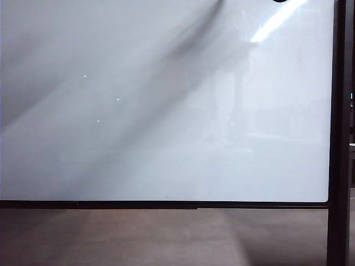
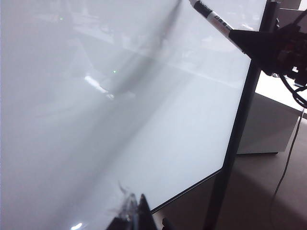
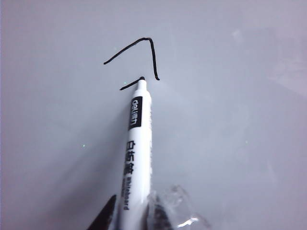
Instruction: Reach to the right to find the marker pen, pick it up, and write the number 2 on the whiteboard.
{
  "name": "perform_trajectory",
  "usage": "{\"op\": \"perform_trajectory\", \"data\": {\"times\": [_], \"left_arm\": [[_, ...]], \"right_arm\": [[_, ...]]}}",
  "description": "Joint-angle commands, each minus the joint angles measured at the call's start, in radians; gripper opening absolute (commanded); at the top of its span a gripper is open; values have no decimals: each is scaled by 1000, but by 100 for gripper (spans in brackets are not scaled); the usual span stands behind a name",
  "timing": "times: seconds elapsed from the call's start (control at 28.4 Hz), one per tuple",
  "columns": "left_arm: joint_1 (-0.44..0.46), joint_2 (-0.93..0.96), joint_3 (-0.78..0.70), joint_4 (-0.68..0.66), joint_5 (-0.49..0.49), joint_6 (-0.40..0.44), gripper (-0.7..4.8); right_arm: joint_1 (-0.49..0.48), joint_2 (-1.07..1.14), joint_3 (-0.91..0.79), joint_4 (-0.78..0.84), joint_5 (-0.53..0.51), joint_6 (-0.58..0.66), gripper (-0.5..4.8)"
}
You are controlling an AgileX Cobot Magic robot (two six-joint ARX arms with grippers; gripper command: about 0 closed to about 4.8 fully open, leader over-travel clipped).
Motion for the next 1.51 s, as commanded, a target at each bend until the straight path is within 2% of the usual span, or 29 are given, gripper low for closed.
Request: {"op": "perform_trajectory", "data": {"times": [0.04,0.18,0.42,0.74,0.99,1.16,1.51], "left_arm": [[-1,-2,8,13,0,4,-5],[-1,-2,8,13,0,4,-5],[-1,-2,8,13,0,4,-5],[-1,-2,8,12,0,4,-5],[-1,-2,8,13,1,4,-5],[-1,-2,8,13,1,4,-5],[-1,-2,8,13,1,4,-5]], "right_arm": [[0,-4,5,8,46,1,44],[0,-6,5,-10,75,2,44],[0,-6,5,-10,69,2,44],[2,-71,5,-14,13,2,45],[2,-79,5,-43,-116,1,45],[2,-71,5,-86,-119,1,45],[1,-14,5,-35,-119,1,45]]}}
